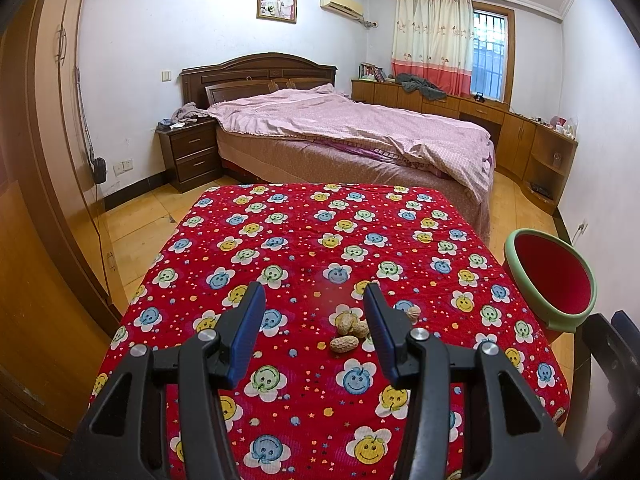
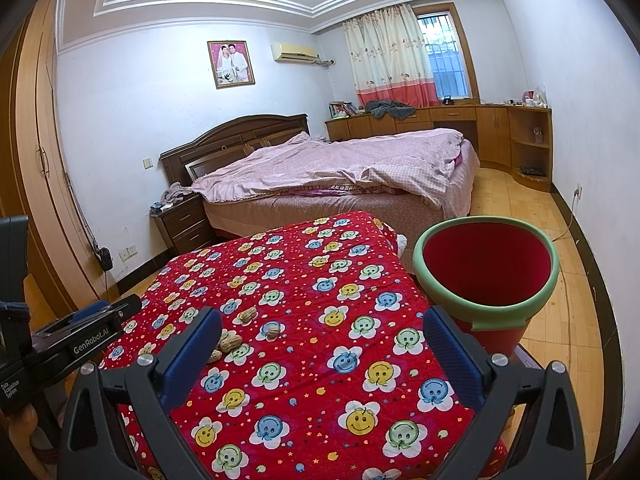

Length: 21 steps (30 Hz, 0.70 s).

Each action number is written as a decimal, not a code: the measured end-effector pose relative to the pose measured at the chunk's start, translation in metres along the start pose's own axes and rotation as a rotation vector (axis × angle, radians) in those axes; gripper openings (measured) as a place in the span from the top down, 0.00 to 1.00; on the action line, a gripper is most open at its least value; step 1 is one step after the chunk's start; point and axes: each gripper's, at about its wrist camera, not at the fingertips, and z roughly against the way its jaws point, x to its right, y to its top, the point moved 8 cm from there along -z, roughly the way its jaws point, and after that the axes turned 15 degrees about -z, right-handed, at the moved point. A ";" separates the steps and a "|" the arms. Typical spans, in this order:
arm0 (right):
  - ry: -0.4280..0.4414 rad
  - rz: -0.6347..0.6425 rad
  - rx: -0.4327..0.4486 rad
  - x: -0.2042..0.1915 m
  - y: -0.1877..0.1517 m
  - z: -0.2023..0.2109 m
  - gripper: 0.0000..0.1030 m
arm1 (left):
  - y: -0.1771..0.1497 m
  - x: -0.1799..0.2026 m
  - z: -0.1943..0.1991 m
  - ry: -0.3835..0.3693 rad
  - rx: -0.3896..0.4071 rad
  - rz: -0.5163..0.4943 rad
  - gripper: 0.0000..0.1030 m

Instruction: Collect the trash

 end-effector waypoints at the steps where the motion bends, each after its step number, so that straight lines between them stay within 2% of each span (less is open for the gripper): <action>1: 0.000 0.000 0.000 -0.001 0.000 -0.001 0.01 | 0.000 0.000 0.000 0.000 0.000 0.000 0.50; 21: 0.001 -0.001 0.002 -0.001 0.000 0.000 0.01 | 0.001 -0.001 0.001 -0.005 0.011 -0.001 0.50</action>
